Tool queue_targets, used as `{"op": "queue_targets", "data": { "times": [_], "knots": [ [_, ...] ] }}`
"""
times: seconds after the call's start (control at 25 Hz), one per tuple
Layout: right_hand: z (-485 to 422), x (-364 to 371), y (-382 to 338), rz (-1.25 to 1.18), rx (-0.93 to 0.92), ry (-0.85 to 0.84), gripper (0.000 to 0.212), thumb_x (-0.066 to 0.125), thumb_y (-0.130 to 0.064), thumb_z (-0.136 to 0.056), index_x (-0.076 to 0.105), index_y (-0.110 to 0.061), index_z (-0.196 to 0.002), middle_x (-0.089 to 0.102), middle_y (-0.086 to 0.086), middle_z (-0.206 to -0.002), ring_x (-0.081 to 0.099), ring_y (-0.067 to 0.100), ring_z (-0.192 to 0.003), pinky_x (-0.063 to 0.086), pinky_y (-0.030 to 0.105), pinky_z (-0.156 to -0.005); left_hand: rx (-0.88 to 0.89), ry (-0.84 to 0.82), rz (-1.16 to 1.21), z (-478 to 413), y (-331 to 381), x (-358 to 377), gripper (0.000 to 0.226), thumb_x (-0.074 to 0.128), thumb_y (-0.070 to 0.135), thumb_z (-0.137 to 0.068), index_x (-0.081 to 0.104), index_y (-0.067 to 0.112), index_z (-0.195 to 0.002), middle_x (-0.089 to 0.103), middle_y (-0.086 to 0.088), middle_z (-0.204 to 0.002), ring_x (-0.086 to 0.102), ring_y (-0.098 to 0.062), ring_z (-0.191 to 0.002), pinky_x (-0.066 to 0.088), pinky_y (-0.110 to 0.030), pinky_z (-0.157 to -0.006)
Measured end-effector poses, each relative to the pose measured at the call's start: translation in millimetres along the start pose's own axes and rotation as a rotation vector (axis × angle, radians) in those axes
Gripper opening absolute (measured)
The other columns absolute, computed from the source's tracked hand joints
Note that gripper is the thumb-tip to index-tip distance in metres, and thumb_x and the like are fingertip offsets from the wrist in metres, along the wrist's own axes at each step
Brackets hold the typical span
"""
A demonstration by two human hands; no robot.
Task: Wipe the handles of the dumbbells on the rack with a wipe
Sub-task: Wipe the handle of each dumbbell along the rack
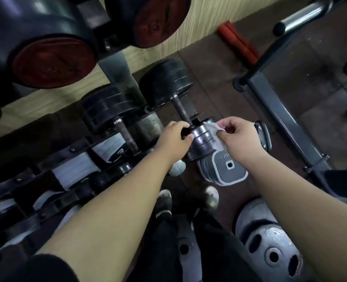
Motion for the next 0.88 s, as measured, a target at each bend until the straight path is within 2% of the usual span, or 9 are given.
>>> {"op": "queue_targets", "data": {
  "times": [0.16, 0.24, 0.4, 0.48, 0.6, 0.76, 0.88],
  "knots": [
    [-60.4, 16.0, 3.1, 0.017, -0.041, -0.033, 0.019, 0.065, -0.008, -0.089, 0.07, -0.025, -0.083, 0.074, 0.005, -0.087, 0.064, 0.017, -0.074, 0.058, 0.04, -0.076, 0.01, 0.029, 0.011, -36.4, -12.7, 38.4, 0.038, 0.066, 0.035, -0.098, 0.065, 0.019, -0.132, 0.063, -0.008, -0.124, 0.061, -0.031, -0.117, 0.047, -0.038, -0.106],
    [-89.8, 26.2, 1.3, 0.049, -0.087, -0.069, 0.019, 0.064, -0.01, -0.09, 0.069, -0.027, -0.082, 0.072, 0.0, -0.084, 0.064, 0.016, -0.074, 0.058, 0.037, -0.074, -0.016, 0.065, 0.023, -46.0, -21.5, 55.5, 0.042, 0.062, 0.046, -0.099, 0.065, 0.022, -0.133, 0.063, -0.005, -0.124, 0.06, -0.029, -0.118, 0.048, -0.042, -0.106],
    [-129.5, 53.9, -8.0, 0.151, -0.234, -0.16, 0.019, 0.059, -0.011, -0.09, 0.07, -0.026, -0.095, 0.068, -0.01, -0.086, 0.062, 0.012, -0.081, 0.05, 0.025, -0.073, -0.006, 0.298, 0.11, -46.8, -36.3, 65.8, 0.051, 0.056, 0.064, -0.09, 0.072, 0.025, -0.119, 0.065, 0.0, -0.115, 0.062, -0.025, -0.113, 0.051, -0.046, -0.101],
    [-144.5, 72.0, -16.8, 0.226, -0.328, -0.202, 0.018, 0.059, -0.011, -0.089, 0.072, -0.02, -0.097, 0.066, -0.005, -0.087, 0.059, 0.011, -0.08, 0.048, 0.026, -0.072, 0.014, 0.433, 0.113, -44.4, -37.2, 64.9, 0.05, 0.059, 0.063, -0.088, 0.075, 0.022, -0.111, 0.067, 0.001, -0.11, 0.064, -0.024, -0.106, 0.053, -0.046, -0.094],
    [-165.8, 92.3, -27.2, 0.274, -0.436, -0.18, 0.025, 0.059, -0.003, -0.084, 0.076, -0.017, -0.095, 0.064, 0.0, -0.094, 0.059, 0.014, -0.083, 0.047, 0.025, -0.074, 0.023, 0.589, 0.053, -39.9, -34.8, 63.9, 0.047, 0.064, 0.058, -0.086, 0.077, 0.016, -0.103, 0.068, -0.001, -0.102, 0.066, -0.025, -0.094, 0.056, -0.046, -0.086],
    [-186.3, 114.5, -27.4, 0.208, -0.405, -0.222, 0.029, 0.059, -0.002, -0.08, 0.078, -0.02, -0.092, 0.065, -0.003, -0.096, 0.057, 0.004, -0.078, 0.042, 0.007, -0.07, 0.035, 0.658, 0.015, -37.9, -35.5, 65.7, 0.049, 0.065, 0.057, -0.083, 0.077, 0.013, -0.102, 0.066, -0.003, -0.099, 0.065, -0.026, -0.09, 0.057, -0.045, -0.081],
    [-186.0, 128.7, -19.1, 0.182, -0.341, -0.337, 0.018, 0.065, -0.014, -0.09, 0.081, -0.019, -0.096, 0.072, -0.002, -0.098, 0.063, 0.007, -0.082, 0.05, 0.02, -0.076, 0.043, 0.672, 0.01, -37.3, -34.6, 64.3, 0.049, 0.064, 0.056, -0.081, 0.078, 0.012, -0.1, 0.065, -0.004, -0.097, 0.065, -0.024, -0.088, 0.056, -0.042, -0.079]
  ]
}}
Point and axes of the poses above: each hand's wrist, its own z-axis away from the middle knuckle, its own x-axis out of the palm, y = z × x, the point moved 9 cm from there along -z, towards the middle knuckle
